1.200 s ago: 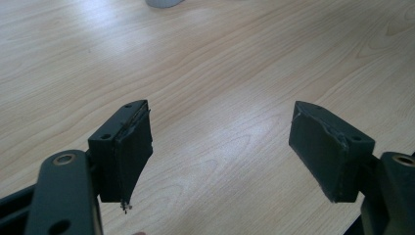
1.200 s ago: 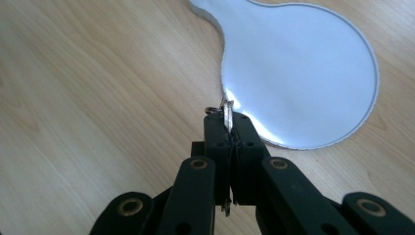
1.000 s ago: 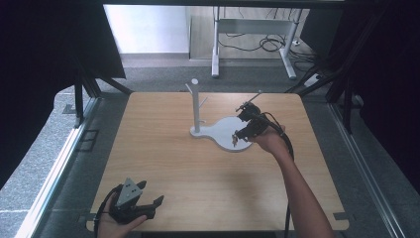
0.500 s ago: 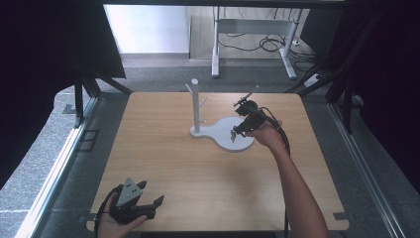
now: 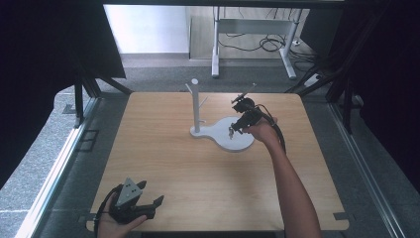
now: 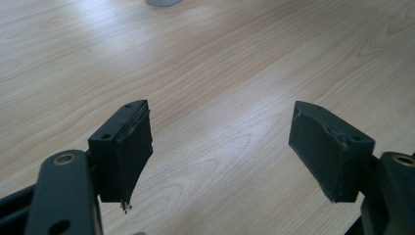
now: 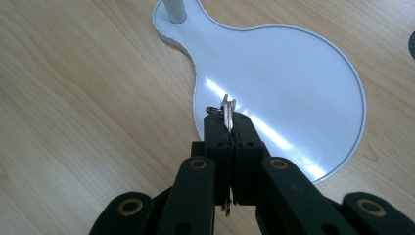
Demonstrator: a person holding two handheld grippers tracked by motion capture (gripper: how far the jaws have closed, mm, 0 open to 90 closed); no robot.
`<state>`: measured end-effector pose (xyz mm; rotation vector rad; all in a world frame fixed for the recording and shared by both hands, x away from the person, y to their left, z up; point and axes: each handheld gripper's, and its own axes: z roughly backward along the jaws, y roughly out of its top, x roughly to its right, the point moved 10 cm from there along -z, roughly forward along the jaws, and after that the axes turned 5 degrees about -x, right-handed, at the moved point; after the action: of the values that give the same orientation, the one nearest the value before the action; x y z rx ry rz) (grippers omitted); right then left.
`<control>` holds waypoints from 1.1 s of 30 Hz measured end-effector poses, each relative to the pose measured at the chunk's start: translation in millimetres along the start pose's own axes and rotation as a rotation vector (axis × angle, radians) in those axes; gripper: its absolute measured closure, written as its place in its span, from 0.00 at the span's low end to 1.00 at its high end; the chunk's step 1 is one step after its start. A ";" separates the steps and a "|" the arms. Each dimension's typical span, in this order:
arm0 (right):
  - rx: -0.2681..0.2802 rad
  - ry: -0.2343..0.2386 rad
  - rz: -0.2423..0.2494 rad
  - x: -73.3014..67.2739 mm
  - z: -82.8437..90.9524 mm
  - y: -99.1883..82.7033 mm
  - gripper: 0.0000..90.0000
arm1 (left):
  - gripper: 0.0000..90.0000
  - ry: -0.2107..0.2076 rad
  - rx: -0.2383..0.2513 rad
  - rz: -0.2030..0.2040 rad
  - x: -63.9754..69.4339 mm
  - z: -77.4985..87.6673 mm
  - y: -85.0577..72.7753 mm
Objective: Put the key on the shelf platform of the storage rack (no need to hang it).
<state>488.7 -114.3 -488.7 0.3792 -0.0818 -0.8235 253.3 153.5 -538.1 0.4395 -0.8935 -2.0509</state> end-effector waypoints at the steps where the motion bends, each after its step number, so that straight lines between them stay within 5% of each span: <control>1: 0.000 0.001 0.004 1.1 -1.3 0.7 0.98 | 0.27 0.000 0.000 0.000 0.0 -0.2 -0.1; 33: -0.002 0.001 -0.056 21.5 -53.9 7.9 0.97 | 0.27 0.001 -0.002 0.001 -0.1 -0.7 -0.6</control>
<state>520.6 -109.1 -537.5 0.3815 -0.0700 -0.8788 253.5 153.5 -539.0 0.4390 -0.8910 -2.0507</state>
